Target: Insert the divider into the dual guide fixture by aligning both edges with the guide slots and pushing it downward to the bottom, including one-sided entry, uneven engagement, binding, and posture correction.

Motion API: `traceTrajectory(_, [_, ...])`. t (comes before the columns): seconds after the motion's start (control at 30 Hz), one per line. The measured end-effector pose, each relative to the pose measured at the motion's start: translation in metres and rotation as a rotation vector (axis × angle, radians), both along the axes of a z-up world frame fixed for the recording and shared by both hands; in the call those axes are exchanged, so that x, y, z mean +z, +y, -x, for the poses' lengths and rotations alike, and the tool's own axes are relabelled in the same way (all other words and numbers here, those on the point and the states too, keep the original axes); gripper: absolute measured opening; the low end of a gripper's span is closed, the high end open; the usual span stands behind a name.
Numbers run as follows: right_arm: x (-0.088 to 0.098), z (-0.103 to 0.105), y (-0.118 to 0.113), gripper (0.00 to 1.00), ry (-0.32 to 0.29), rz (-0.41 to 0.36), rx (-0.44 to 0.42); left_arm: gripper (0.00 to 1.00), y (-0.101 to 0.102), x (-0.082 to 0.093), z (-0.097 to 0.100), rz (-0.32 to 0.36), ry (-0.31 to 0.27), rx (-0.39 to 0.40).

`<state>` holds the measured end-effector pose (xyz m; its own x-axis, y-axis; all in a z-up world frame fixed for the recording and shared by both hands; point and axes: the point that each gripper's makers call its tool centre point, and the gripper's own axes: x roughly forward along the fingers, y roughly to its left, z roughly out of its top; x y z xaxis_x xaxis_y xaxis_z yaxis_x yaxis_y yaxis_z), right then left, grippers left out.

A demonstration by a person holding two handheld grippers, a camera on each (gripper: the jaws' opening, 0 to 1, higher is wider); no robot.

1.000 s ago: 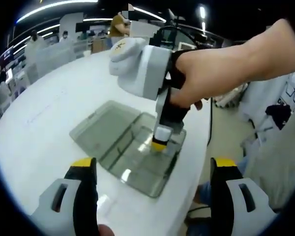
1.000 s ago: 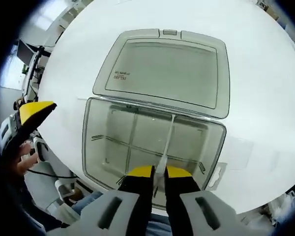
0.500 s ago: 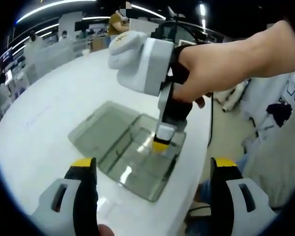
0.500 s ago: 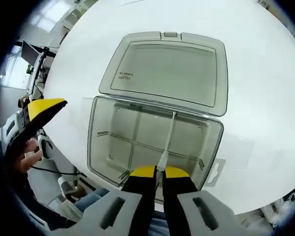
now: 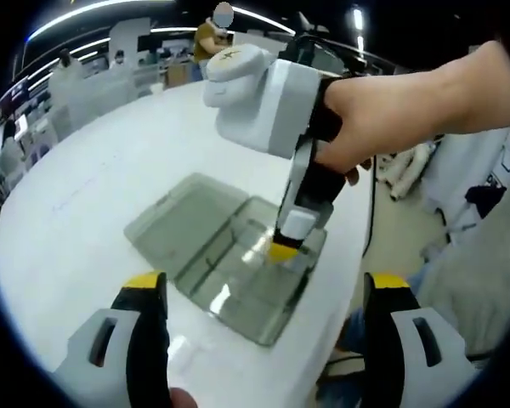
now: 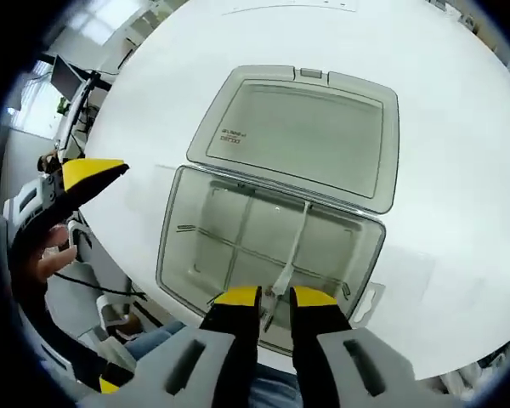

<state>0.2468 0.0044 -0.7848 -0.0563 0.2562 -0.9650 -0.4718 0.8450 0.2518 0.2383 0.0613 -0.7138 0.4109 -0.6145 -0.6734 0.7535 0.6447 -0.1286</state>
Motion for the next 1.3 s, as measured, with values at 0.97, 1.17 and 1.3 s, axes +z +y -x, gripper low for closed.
traceTrajectory(0.97, [0.035, -0.006, 0.001, 0.1, -0.276, -0.28, 0.455, 0.94, 0.018, -0.003, -0.002, 0.031, 0.027, 0.099])
traceTrajectory(1.17, [0.036, 0.0, 0.004, 0.11, -0.32, -0.309, 0.561, 0.94, 0.02, -0.002, -0.005, 0.032, 0.027, 0.116])
traceTrajectory(1.3, [0.039, 0.001, 0.007, 0.14, -0.372, -0.339, 0.638, 0.95, 0.022, -0.003, -0.005, 0.035, 0.03, 0.129])
